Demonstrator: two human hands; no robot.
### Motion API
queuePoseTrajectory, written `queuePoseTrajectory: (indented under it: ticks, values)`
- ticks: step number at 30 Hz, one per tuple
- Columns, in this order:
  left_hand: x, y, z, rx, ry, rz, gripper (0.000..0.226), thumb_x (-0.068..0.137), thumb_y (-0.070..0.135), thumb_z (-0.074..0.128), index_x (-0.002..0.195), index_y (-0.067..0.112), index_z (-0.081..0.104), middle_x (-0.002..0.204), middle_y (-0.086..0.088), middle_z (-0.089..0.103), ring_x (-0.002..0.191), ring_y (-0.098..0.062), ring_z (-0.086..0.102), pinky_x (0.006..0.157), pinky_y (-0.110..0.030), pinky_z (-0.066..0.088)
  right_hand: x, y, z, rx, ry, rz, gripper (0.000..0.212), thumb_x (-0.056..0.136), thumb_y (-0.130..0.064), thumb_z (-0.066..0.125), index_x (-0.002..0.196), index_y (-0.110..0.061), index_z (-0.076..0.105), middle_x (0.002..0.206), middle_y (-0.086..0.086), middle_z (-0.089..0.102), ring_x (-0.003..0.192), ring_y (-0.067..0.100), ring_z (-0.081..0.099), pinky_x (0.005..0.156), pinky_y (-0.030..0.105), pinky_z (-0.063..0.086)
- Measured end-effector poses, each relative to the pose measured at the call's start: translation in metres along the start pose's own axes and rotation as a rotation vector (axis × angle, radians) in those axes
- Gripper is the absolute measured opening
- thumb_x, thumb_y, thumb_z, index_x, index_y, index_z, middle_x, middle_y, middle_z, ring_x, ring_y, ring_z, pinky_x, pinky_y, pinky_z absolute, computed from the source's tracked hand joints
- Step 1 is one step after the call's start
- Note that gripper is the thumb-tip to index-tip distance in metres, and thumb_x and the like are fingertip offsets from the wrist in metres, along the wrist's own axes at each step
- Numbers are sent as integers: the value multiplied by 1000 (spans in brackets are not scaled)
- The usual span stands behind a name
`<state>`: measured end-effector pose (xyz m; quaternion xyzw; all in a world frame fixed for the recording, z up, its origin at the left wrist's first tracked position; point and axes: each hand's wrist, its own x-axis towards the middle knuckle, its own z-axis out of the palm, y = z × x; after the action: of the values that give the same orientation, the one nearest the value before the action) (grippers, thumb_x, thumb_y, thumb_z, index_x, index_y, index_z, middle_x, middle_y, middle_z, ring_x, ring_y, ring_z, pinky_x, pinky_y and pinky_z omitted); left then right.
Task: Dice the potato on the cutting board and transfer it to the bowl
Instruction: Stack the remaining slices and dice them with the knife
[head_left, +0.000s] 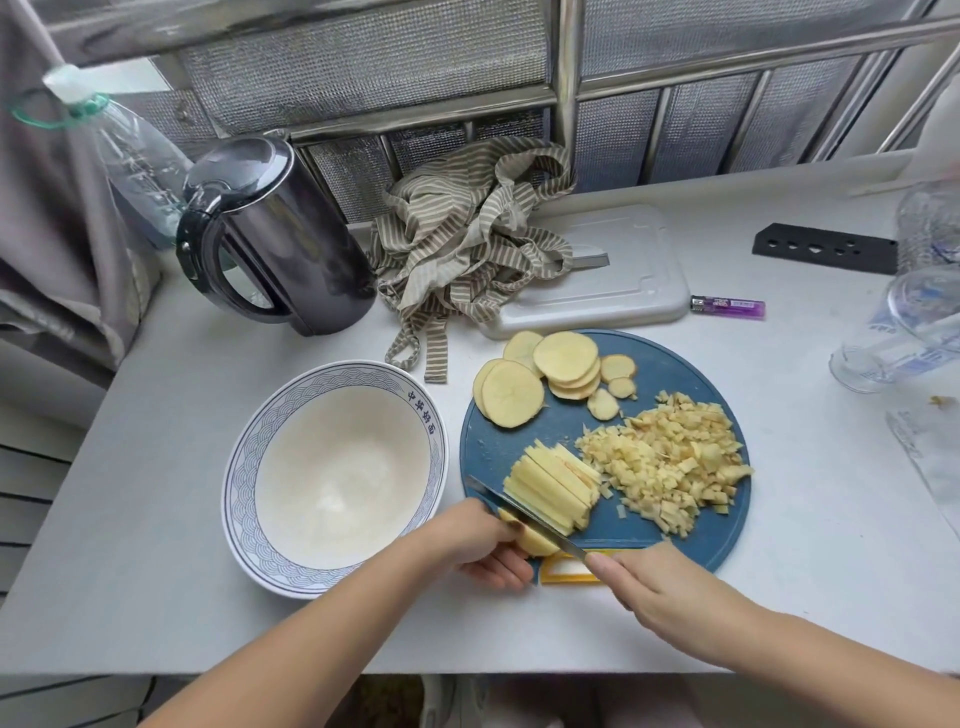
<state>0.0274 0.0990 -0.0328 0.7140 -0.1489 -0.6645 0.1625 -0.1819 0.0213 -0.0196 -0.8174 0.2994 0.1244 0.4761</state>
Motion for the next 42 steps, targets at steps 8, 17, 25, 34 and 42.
queuePoseTrajectory:
  ticks: [8,17,25,34,42]
  values:
    - [6,-4,3,-92,-29,11,25,98,3,31,78,8,47,45,3,49,37,-9,44,40,-19,39,3,12,18,-188,130,-62,85,72,-84,-8,74,-21,50,70,-1,55,68,16,51,68,35,40]
    - [4,4,1,-10,-74,-51,28,96,5,27,77,15,46,55,2,42,45,-10,39,46,-17,37,5,20,23,-187,179,-58,87,71,-85,-12,75,-23,49,72,-3,56,69,15,52,69,36,42]
    - [4,0,1,-21,14,19,21,100,11,45,93,-2,60,64,-7,70,54,-16,67,50,-23,54,7,21,23,-147,157,-39,90,64,-90,-16,74,-27,48,73,-4,56,72,14,53,69,34,42]
    - [15,-5,5,-35,64,21,11,98,5,42,97,-1,50,84,-21,54,72,-30,48,45,-24,45,8,19,28,-110,147,-14,85,69,-86,-10,81,-31,54,80,-7,61,78,11,56,75,34,47]
    - [19,-5,6,-137,-9,-4,11,99,6,39,88,7,40,72,-2,36,58,-11,33,46,-21,30,6,10,21,-118,125,-10,80,72,-80,-6,74,-23,50,76,-4,57,76,12,53,73,29,43]
